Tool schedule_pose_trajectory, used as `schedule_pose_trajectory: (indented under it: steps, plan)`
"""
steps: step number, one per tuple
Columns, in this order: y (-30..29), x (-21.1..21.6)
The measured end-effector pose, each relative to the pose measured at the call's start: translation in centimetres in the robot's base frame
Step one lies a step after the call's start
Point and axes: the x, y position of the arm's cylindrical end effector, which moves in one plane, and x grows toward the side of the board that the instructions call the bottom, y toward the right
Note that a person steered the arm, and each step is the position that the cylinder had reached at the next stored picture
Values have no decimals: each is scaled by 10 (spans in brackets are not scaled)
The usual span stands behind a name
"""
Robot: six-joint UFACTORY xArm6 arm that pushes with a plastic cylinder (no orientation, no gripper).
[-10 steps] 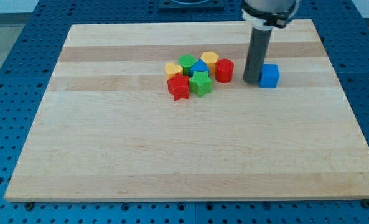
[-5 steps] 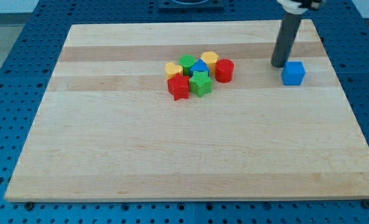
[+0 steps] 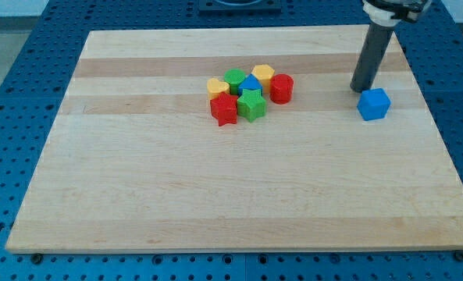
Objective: Push the blue cube to center right
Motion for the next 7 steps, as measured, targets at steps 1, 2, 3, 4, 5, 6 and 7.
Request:
schedule_pose_trajectory:
  steps: [1,2,3,4,5,6,7]
  plan:
    - [-35,5]
    - [-64,23]
    - [-65,35]
    - [-57,37]
    - [-35,37]
    - [-17,37]
    - [-2,37]
